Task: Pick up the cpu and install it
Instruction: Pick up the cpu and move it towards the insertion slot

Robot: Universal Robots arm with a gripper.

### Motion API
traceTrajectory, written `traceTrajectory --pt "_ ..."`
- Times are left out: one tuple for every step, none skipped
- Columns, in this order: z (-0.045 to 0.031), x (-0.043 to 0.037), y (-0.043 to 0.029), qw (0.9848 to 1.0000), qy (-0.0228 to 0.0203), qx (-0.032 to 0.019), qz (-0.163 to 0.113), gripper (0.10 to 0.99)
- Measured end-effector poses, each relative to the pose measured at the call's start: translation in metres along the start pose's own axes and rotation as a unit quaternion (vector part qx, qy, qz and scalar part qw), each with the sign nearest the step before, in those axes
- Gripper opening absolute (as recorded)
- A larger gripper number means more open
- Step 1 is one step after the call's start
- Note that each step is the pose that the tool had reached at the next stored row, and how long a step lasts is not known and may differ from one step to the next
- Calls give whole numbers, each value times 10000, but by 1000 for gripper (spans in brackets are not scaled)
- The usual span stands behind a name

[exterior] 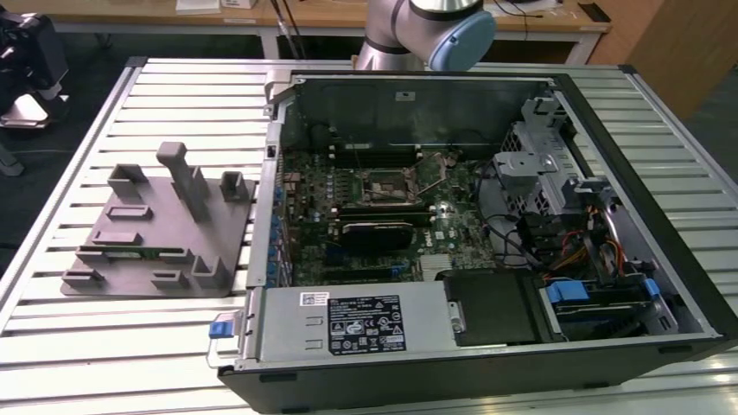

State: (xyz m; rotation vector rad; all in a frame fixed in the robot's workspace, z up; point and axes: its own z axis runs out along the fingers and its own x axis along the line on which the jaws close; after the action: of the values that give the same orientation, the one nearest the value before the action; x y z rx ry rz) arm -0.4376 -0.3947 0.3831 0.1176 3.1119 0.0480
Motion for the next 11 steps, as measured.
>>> traceTrajectory --pt "-9 0 0 10000 0 0 0 545" --pt "-20 0 1 10000 0 0 0 545" --pt "-31 -1 1 10000 0 0 0 545" --pt "-42 -1 1 10000 0 0 0 545" --pt "-52 -1 2 10000 0 0 0 545" --pt "-63 -1 2 10000 0 0 0 545" --pt "-74 -2 3 10000 0 0 0 545" --pt "-82 -2 3 10000 0 0 0 545" --pt "-83 -2 3 10000 -1 -1 0 545" --pt "-83 -2 3 10000 -1 -1 0 545" --pt "-83 -2 3 10000 -1 -1 0 545"
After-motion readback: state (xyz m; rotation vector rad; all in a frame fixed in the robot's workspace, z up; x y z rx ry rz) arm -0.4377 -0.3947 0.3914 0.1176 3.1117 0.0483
